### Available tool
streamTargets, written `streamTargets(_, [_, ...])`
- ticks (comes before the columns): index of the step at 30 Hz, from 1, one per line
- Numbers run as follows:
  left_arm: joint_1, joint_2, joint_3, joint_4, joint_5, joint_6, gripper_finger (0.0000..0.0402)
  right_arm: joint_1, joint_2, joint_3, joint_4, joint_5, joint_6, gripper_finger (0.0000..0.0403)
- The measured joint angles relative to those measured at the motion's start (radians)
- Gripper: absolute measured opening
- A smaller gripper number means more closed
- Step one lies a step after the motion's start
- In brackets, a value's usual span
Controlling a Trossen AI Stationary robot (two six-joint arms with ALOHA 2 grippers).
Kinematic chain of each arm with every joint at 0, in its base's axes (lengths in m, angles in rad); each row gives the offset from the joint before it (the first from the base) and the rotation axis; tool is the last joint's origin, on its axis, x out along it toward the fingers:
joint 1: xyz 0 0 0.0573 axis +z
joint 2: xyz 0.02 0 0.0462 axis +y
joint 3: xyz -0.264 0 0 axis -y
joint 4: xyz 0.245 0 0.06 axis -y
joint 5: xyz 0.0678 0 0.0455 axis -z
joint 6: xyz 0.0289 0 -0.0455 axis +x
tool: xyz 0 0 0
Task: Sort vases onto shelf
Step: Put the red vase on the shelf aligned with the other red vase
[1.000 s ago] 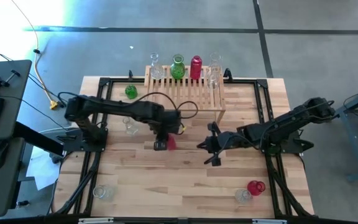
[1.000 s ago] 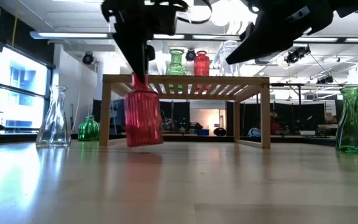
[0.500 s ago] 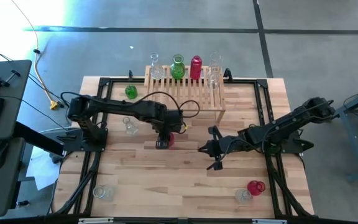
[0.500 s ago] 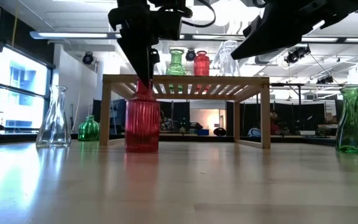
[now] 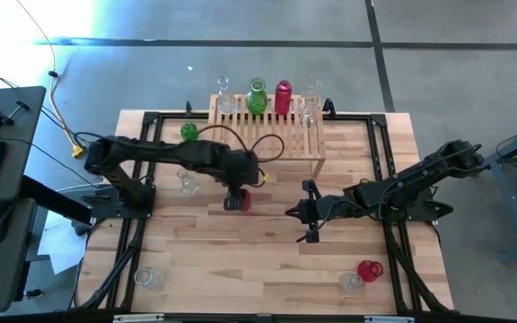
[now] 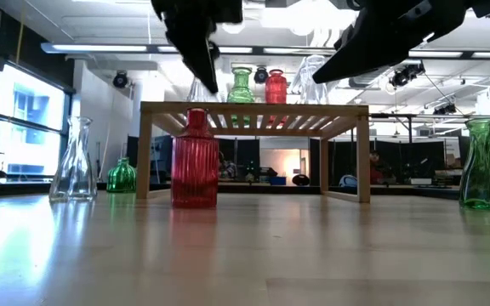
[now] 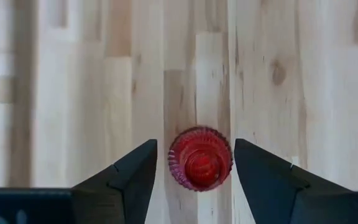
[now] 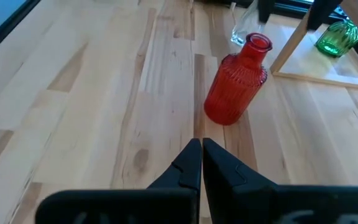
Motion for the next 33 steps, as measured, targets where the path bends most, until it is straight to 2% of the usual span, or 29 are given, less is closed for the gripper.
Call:
streamTargets(3, [-0.017,-0.065,-0.050,0.097,-0.005,-0.014,0.0201,0.000,0.000,0.000,0.001,0.000,0.003,0.0001])
streamTargets(9, [-0.061,-0.262,-0.310,0.332,-0.006,-0.016,0.0186,-0.002,0.005,0.000,0.026,0.023,0.036,0.0034])
streamTargets(13, [-0.091,-0.422,-0.512,0.536,-0.008,-0.024,0.0165,-0.013,0.051,0.000,0.135,0.025,0.001,0.0081])
streamTargets(18, [-0.115,-0.613,-0.793,0.931,-0.007,-0.021,0.0130,-0.024,0.160,0.000,0.352,0.009,-0.091,0.0153])
streamTargets(22, [-0.112,-0.725,-0.973,1.184,-0.008,0.032,0.0105,-0.040,0.241,0.003,0.527,0.008,-0.070,0.0221])
streamTargets(27, [-0.097,-0.824,-1.094,1.388,-0.037,0.102,0.0084,-0.077,0.334,0.072,0.584,0.007,0.017,0.0282])
streamTargets(33, [-0.070,-0.898,-1.102,1.393,-0.050,0.117,0.0071,-0.131,0.458,0.193,0.584,0.052,0.090,0.0293])
